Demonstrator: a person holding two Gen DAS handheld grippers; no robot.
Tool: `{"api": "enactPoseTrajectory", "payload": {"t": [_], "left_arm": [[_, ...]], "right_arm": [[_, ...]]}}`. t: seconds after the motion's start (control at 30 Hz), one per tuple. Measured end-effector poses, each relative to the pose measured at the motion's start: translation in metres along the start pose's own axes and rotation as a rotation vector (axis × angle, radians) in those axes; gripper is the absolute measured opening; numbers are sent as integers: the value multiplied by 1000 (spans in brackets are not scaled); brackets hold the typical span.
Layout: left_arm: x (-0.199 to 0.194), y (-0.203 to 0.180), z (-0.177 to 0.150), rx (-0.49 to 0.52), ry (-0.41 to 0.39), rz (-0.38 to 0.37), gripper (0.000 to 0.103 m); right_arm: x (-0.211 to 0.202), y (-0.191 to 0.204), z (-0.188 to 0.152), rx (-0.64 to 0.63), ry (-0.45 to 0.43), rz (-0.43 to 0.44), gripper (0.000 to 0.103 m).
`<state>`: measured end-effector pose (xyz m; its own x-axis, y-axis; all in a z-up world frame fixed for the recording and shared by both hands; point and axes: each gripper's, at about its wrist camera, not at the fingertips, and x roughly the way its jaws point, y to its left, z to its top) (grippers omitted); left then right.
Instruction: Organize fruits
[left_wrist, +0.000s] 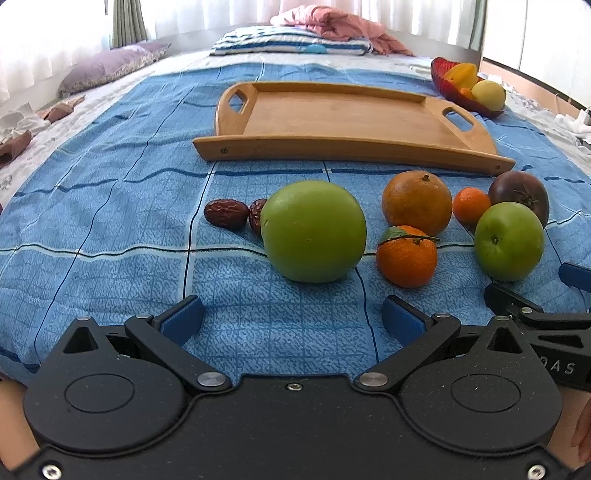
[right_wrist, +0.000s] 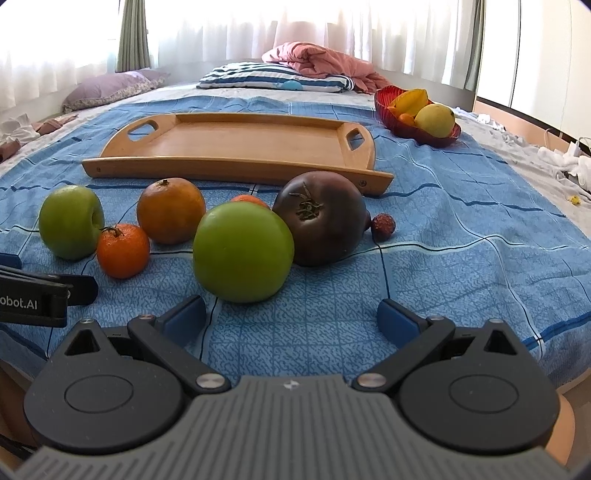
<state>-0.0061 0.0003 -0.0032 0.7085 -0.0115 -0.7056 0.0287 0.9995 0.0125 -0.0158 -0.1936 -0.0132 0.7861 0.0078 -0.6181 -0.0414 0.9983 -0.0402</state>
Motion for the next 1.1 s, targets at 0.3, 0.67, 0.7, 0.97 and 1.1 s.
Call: {"api": "enactPoseTrajectory", "payload": {"t": [0.3, 0.67, 0.7, 0.97, 1.1], "left_arm": [[-5, 1, -4, 7, -47, -10, 103], [-28, 7, 10, -34, -160, -27, 77], [-29, 7, 12, -35, -169, -27, 70], [-24, 2, 20, -64, -170, -38, 66], [-15, -1, 19, -77, -146, -22, 66]], "right_arm": [[-5, 0, -5, -24, -51, 14, 103], [-22, 19, -4, -131, -177, 61, 88], [-24, 21, -4, -136, -193, 62, 84], [-24, 24, 1, -81, -228, 57, 72], [-21, 22, 3, -47, -225, 56, 70]]}}
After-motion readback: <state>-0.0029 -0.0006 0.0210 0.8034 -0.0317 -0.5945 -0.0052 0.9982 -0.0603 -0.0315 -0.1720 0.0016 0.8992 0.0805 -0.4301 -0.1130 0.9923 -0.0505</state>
